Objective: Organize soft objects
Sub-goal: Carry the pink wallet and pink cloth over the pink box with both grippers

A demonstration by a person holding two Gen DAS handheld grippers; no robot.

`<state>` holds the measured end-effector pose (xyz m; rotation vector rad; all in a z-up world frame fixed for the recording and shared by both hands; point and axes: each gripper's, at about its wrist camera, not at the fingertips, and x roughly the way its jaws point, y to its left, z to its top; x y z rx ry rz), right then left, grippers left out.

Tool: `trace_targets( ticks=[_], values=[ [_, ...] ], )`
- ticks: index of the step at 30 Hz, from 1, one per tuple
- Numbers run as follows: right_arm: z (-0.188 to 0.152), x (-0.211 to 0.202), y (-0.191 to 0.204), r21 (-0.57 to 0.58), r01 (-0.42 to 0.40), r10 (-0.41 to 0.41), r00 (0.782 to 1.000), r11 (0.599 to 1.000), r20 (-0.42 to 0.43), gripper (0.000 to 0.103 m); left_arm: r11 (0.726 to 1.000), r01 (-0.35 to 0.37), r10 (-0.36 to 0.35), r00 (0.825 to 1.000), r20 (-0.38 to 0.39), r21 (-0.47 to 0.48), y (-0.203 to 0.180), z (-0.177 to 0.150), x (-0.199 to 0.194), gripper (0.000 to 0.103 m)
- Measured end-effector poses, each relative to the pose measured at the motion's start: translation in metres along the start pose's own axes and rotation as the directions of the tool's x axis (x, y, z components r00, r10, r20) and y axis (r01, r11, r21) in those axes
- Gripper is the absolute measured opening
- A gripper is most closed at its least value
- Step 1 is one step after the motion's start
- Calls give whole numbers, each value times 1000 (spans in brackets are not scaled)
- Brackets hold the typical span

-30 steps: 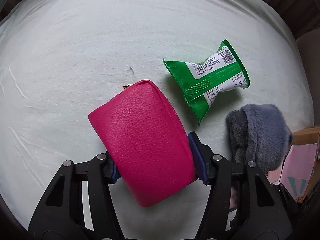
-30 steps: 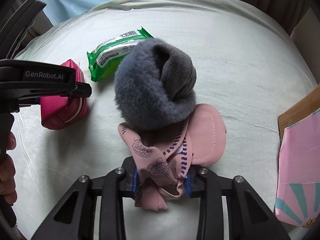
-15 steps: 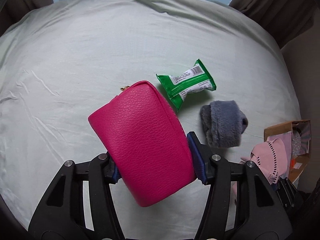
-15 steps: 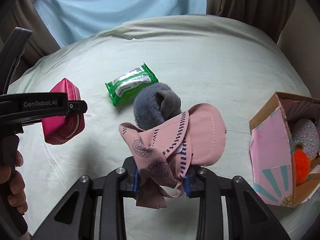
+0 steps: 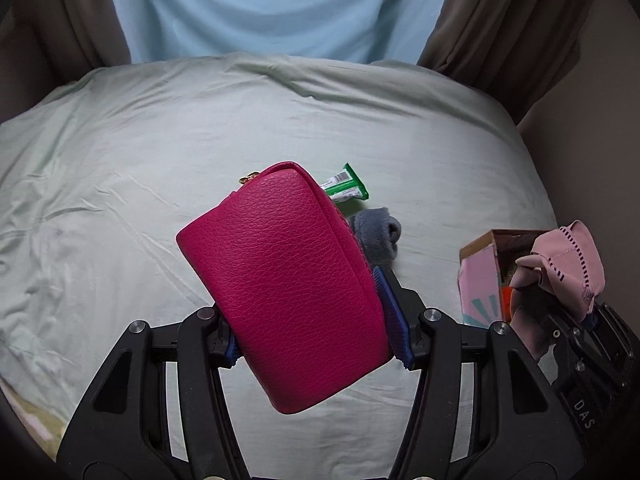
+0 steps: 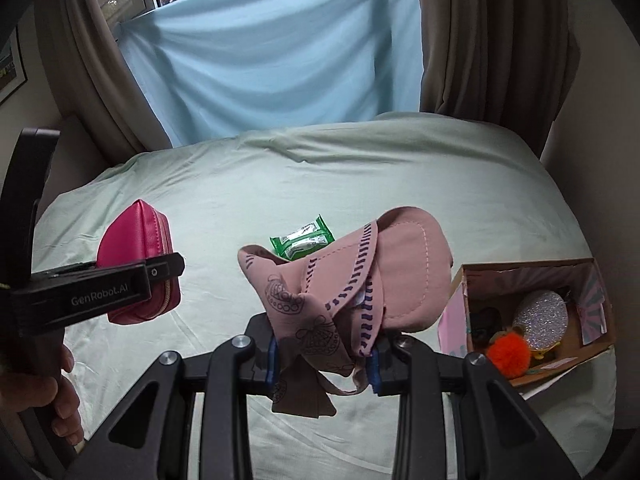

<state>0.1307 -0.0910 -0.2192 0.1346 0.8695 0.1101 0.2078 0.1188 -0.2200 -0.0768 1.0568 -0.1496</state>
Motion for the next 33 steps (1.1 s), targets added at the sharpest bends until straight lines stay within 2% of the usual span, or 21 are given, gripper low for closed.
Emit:
trace_targets(
  ticks=[6, 10, 16, 20, 27, 33],
  values=[
    [9, -50, -36, 15, -15, 15, 999, 1000, 29, 30, 1000, 15, -14, 999, 29, -22, -44, -20, -43, 52],
    [11, -74, -73, 23, -9, 8, 999, 1000, 47, 30, 999, 38, -37, 999, 37, -14, -92, -31, -53, 52],
    [6, -87, -142, 37, 11, -13, 999, 999, 52, 30, 997, 68, -69, 997, 39, 22, -177, -42, -50, 52],
    [1, -88, -192, 54, 32, -33, 999, 998, 32, 30, 994, 98, -99, 995, 19, 43, -235, -48, -33, 52],
    [-5, -67, -281, 89, 70, -66, 997, 994, -46, 30, 987, 135, -130, 989, -64, 86, -329, -53, 20, 52],
    [-6, -26, -335, 120, 84, -71, 991, 989, -111, 30, 983, 136, -118, 983, -140, 126, -377, -53, 75, 52]
  ],
)
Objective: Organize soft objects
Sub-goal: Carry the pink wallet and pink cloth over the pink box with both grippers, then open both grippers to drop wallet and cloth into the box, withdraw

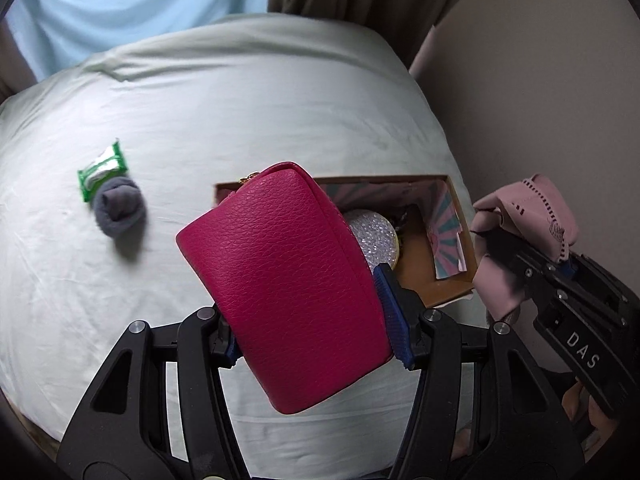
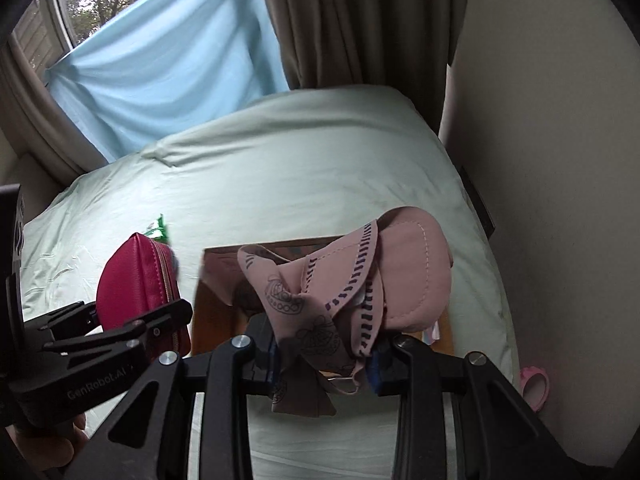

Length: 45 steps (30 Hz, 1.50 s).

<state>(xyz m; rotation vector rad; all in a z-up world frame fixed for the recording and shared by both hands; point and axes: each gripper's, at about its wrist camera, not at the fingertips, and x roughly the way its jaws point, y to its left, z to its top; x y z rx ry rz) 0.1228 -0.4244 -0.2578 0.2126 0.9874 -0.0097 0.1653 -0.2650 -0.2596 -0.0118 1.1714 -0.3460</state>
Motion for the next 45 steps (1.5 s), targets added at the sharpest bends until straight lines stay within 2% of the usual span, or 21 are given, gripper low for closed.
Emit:
trace_targets(
  ticks=[8, 13, 19, 21, 22, 23, 24, 25, 26, 27, 30, 38, 45],
  values=[
    [8, 62, -42, 32, 3, 0, 996, 999, -88, 30, 998, -16, 22, 995, -98, 63, -20, 10, 79, 52],
    [5, 100, -54, 34, 12, -6, 987, 999, -158, 30, 998, -26, 38, 977, -209, 57, -14, 11, 126, 53],
    [4, 132, -64, 24, 7, -2, 974, 1000, -225, 30, 991, -48, 79, 963, -256, 127, -18, 8, 153, 53],
    [6, 139, -66, 29, 2, 5, 971, 1000, -240, 31, 984, -58, 100, 962, -254, 168, -23, 9, 156, 58],
    [7, 144, -67, 34, 1, 8, 967, 999, -253, 37, 980, -65, 111, 961, -252, 187, -26, 9, 156, 66],
    [8, 149, -68, 44, -3, 15, 963, 999, -268, 49, 975, -80, 130, 961, -245, 206, -28, 9, 156, 85],
    [9, 153, -70, 59, -12, 28, 960, 998, -277, 57, 970, -96, 149, 961, -234, 223, -31, 9, 155, 96],
    [10, 157, -71, 75, -24, 44, 958, 997, -282, 76, 965, -110, 163, 963, -216, 236, -32, 9, 153, 102],
    [11, 160, -73, 85, -31, 54, 958, 996, -282, 99, 961, -117, 172, 963, -209, 251, -35, 9, 151, 102],
    [12, 161, -73, 87, -36, 59, 958, 996, -282, 103, 957, -124, 183, 960, -212, 264, -34, 9, 152, 102],
    [13, 162, -72, 77, -41, 61, 958, 996, -280, 103, 950, -141, 207, 953, -222, 280, -32, 10, 154, 102],
    [12, 155, -69, 71, -53, 70, 964, 996, -256, 103, 967, -103, 154, 964, -216, 231, -17, 11, 136, 102],
    [17, 131, -63, 57, -52, 63, 975, 997, -211, 103, 972, -86, 125, 977, -173, 220, -20, 10, 108, 102]
  ],
)
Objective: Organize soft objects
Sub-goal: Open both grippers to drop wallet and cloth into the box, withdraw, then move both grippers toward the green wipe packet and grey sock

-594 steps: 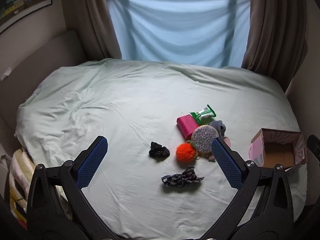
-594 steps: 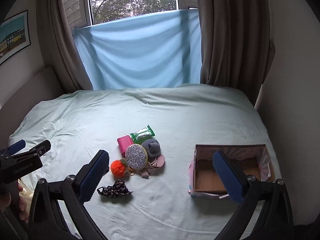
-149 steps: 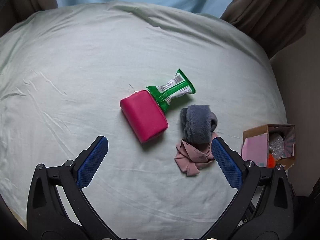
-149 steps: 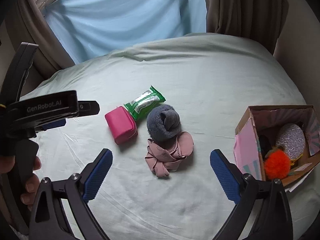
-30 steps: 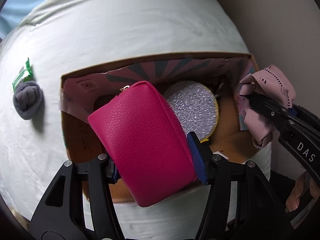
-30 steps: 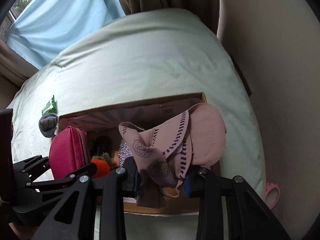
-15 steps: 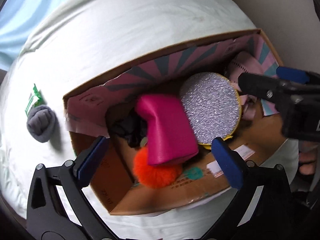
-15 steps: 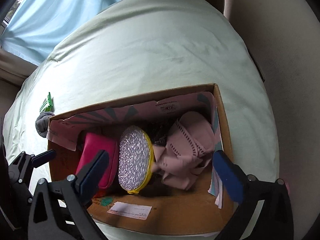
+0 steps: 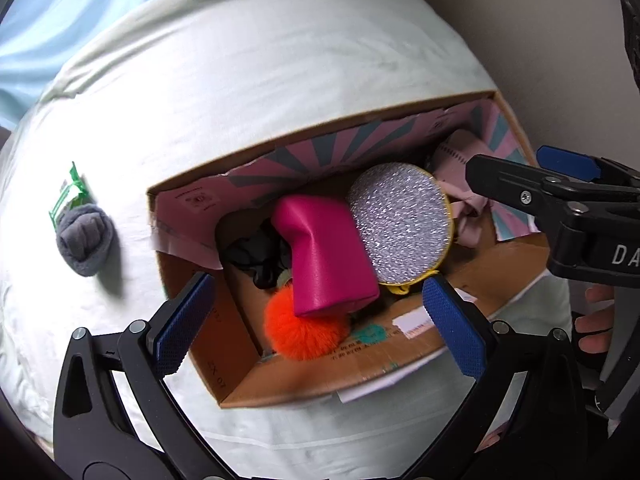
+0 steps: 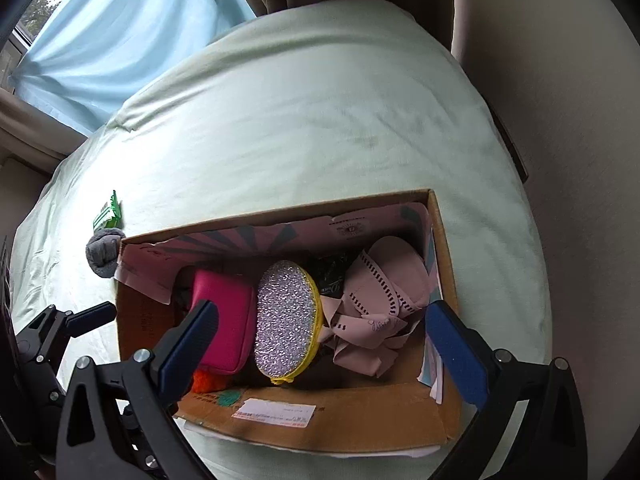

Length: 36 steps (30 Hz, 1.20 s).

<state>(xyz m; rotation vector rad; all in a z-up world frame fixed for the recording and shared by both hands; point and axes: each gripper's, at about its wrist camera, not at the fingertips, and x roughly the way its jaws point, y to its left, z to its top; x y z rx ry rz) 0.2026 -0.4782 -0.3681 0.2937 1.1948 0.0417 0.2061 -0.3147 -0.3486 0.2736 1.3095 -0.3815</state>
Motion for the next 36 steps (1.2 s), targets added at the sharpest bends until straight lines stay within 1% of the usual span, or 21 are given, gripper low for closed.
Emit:
trace_targets(
  ticks=[3, 8, 11, 15, 19, 25, 30, 32, 33, 36],
  values=[
    [-1, -14, 7, -13, 10, -9, 999, 1000, 30, 103, 1000, 4, -4, 1000, 28, -9, 0, -3, -19, 102],
    [-6, -48, 21, -15, 3, -2, 998, 1000, 69, 103, 1000, 15, -12, 996, 91, -27, 4, -10, -56, 102],
    [-10, -72, 31, -11, -1, 2, 995, 1000, 97, 103, 999, 20, -15, 991, 132, -40, 9, -17, -82, 103],
    [-17, -106, 49, -24, 0, 3, 991, 1000, 137, 103, 997, 33, -19, 980, 197, -65, 19, -32, -122, 102],
    [-27, -142, 75, -56, 0, 9, 987, 998, 161, 103, 994, 50, -22, 964, 265, -99, 37, -54, -166, 103],
    [-48, -188, 125, -125, 10, 18, 975, 992, 223, 103, 986, 61, -4, 938, 347, -155, 77, -91, -223, 103],
    [-72, -216, 168, -152, 5, 40, 956, 988, 292, 103, 982, 17, 64, 910, 410, -190, 119, -124, -263, 103],
    [-81, -222, 185, -168, 3, 48, 952, 986, 301, 103, 977, 5, 89, 898, 430, -213, 138, -136, -275, 103],
    [-86, -224, 196, -179, 16, 40, 951, 984, 306, 103, 974, 3, 98, 893, 439, -224, 149, -143, -280, 103],
    [-98, -228, 225, -206, 36, 34, 945, 978, 326, 103, 969, 8, 109, 884, 455, -248, 180, -159, -292, 103]
  ],
)
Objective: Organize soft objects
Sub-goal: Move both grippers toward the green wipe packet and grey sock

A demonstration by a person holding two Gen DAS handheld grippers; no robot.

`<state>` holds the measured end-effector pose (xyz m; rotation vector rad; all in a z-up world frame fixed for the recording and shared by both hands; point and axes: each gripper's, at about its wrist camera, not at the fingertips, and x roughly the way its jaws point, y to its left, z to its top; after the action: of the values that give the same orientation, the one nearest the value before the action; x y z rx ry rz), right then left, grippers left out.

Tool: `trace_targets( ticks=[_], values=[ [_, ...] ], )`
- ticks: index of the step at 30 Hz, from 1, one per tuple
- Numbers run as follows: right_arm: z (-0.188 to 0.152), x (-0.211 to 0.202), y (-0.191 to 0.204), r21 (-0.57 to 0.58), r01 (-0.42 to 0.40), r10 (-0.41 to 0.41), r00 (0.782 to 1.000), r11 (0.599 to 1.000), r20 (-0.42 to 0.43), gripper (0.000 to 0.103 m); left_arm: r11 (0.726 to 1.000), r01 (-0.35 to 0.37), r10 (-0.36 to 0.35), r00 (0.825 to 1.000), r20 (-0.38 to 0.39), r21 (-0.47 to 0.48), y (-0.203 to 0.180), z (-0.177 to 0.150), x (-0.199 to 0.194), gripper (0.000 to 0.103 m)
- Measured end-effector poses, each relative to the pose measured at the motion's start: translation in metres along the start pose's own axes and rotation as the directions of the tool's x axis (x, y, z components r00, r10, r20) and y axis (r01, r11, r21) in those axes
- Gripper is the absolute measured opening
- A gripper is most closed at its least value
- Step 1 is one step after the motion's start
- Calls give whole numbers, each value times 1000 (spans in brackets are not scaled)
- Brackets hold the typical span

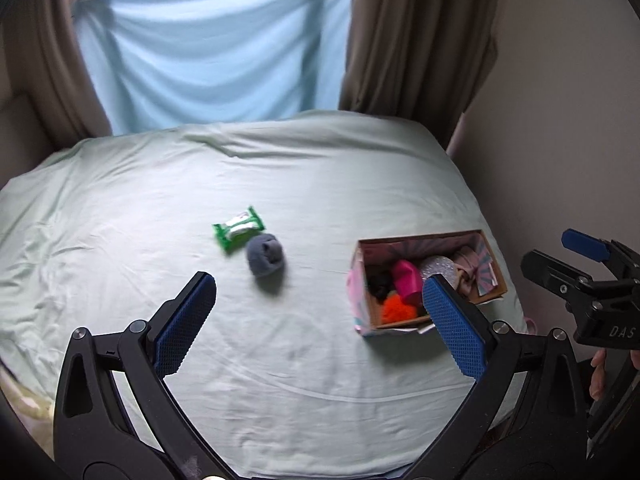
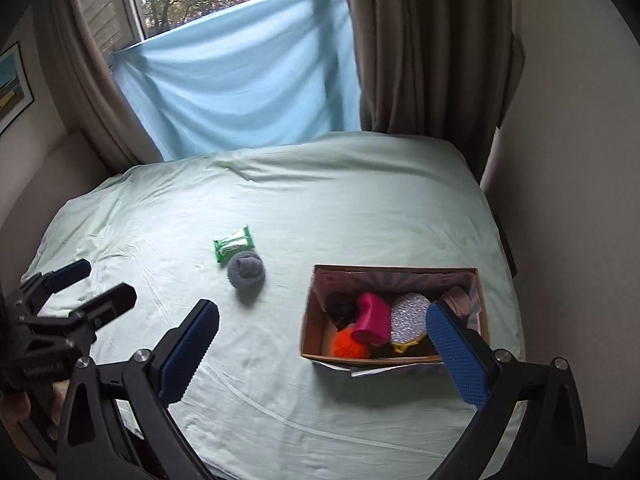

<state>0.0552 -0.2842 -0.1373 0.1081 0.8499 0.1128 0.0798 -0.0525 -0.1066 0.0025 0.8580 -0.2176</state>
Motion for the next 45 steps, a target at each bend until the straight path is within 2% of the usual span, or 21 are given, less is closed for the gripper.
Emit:
trace_targets(
  ticks=[4, 7, 9, 18, 25, 32, 38, 41, 45],
  values=[
    [-4, -5, 35, 3, -2, 2, 1000, 1000, 21, 103, 1000, -8, 8, 1000, 13, -8, 42, -3, -13, 103],
    [-6, -6, 60, 11, 37, -38, 998, 999, 55, 103, 1000, -8, 8, 1000, 16, -5, 71, -3, -16, 103],
    [-6, -4, 76, 20, 34, -35, 997, 999, 68, 103, 1000, -4, 4, 1000, 15, -6, 92, -2, -16, 103],
    [-3, 45, 136, 68, 15, -21, 997, 998, 79, 103, 997, 40, -38, 999, -22, 65, 169, 15, 31, 103],
    [-2, 119, 161, 143, -11, 4, 999, 990, 50, 103, 986, 85, -74, 994, -80, 143, 205, 42, 111, 103],
    [-3, 209, 165, 174, 9, -10, 1000, 985, 7, 103, 954, 172, -132, 976, -172, 245, 213, 67, 225, 102],
    [-8, 290, 158, 218, 32, -22, 999, 975, -48, 103, 923, 245, -162, 947, -277, 297, 203, 72, 329, 102],
    [-11, 322, 155, 229, 41, -25, 997, 973, -75, 103, 911, 275, -164, 926, -341, 308, 197, 70, 379, 100],
    [-17, 362, 151, 249, 34, -12, 996, 968, -87, 103, 894, 307, -169, 905, -391, 325, 191, 65, 426, 99]
  ],
)
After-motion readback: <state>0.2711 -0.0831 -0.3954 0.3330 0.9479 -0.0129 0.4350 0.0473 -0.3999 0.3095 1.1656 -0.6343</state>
